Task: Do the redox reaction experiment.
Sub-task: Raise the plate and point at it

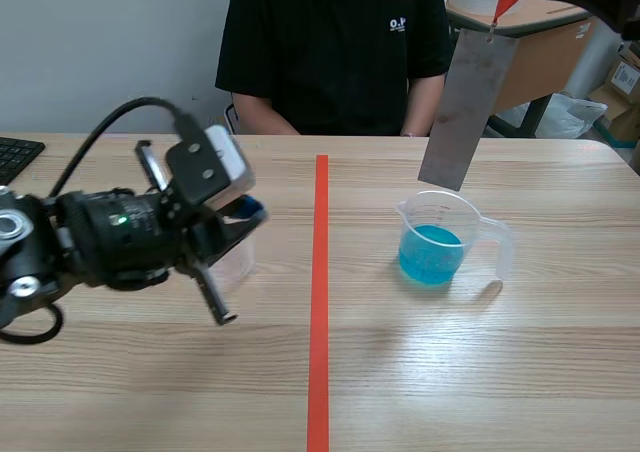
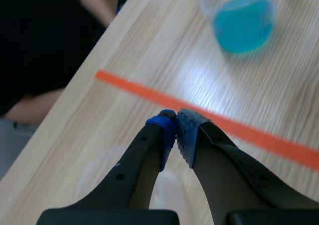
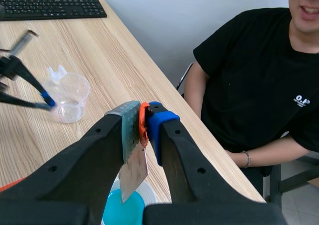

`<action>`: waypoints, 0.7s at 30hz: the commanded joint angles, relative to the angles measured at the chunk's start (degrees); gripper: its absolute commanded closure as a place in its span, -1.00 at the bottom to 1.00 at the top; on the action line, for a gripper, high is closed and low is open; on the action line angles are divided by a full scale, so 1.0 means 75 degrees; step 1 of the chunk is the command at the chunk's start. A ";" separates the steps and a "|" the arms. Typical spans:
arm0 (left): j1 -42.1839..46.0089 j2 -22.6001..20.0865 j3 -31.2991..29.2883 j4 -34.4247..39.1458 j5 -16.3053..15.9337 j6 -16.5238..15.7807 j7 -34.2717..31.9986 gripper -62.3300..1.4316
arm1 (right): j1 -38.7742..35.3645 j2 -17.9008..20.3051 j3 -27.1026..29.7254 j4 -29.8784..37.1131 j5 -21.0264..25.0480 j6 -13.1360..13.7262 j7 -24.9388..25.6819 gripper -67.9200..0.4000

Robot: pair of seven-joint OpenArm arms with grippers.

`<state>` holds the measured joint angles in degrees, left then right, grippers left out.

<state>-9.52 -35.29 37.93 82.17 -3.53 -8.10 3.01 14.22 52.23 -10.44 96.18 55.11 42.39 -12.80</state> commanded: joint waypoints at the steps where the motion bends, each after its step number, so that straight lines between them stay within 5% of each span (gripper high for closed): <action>1: 0.0530 -0.0312 -0.0376 0.0271 -0.0041 0.0242 -0.0076 0.80 | 0.0093 0.0119 0.0187 0.0070 0.0114 0.0044 0.0087 0.94; 9: 0.4068 -0.1408 -0.2436 0.1131 -0.0041 0.1434 -0.0055 0.80 | 0.0096 0.0076 0.0187 0.0070 0.0105 0.0044 0.0085 0.94; 21: 0.8090 -0.0169 -0.4823 0.1154 -0.0041 0.1813 -0.0055 0.80 | 0.0283 -0.0344 0.0184 0.0070 -0.0114 0.0044 0.0026 0.94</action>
<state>51.40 -37.39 1.58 90.45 -3.68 5.37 3.18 14.59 49.58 -10.44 96.18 53.63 42.39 -13.61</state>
